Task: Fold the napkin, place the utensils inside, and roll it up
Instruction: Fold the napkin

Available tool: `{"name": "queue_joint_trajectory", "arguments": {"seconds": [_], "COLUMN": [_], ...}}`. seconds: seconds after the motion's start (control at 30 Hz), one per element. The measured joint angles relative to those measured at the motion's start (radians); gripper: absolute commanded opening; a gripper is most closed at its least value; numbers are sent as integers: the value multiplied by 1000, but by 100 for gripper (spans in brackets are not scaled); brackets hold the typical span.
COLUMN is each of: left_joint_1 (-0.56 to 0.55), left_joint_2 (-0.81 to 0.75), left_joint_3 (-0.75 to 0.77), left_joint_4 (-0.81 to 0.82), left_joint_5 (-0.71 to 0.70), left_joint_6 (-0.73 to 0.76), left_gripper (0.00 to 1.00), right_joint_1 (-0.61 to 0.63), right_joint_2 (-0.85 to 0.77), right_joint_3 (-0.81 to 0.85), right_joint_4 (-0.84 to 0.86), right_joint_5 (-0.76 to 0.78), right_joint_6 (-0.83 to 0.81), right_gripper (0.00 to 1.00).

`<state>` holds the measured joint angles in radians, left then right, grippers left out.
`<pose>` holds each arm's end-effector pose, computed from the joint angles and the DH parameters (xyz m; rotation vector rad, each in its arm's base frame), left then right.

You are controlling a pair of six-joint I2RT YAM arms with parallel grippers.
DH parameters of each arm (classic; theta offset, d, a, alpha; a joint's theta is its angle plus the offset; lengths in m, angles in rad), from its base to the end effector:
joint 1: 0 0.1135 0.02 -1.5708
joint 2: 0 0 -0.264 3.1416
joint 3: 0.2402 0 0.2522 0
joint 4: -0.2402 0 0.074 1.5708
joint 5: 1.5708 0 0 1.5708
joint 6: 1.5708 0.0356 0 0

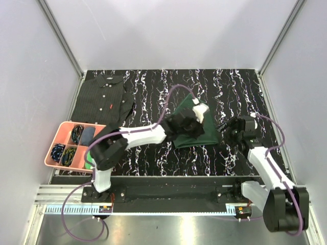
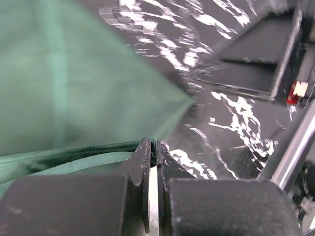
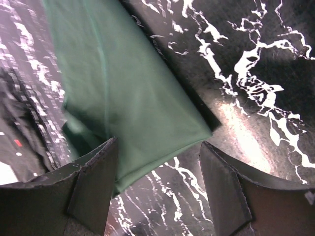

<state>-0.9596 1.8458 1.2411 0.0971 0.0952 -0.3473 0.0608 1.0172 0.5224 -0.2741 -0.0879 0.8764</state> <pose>0.2399 -0.3483 0.2245 0.7224 2.0807 -0.8704 0.2034 0.0155 0.1984 0.9131 2.2267 0.5551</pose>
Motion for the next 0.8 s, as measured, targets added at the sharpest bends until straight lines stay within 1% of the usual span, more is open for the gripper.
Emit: {"name": "queue_joint_trajectory", "arguments": {"seconds": [0.1,0.27,0.33,0.57,0.8], "left_joint_1": [-38,-60,-64,-75,-79], "left_joint_2": [79,148,175,246,261], "left_joint_3": [68,108,129,196,220], "left_joint_4": [-1,-5,-6,-10,-13], "left_joint_5": [43,102,120,151,156], "left_joint_6": [51,113,132,172,216], "left_gripper": [0,0,0,0,0], "right_joint_1": [0,0,0,0,0], "right_joint_2": [-68,-194,-221,-204,-198], "right_joint_3": [-4,-7,-7,-7,-7], "right_joint_4": [-7,-29,-37,-68,-70], "right_joint_5": [24,108,139,174,177], "right_joint_6": [11,18,17,17,17], "right_gripper": [75,76,76,76,77]}}
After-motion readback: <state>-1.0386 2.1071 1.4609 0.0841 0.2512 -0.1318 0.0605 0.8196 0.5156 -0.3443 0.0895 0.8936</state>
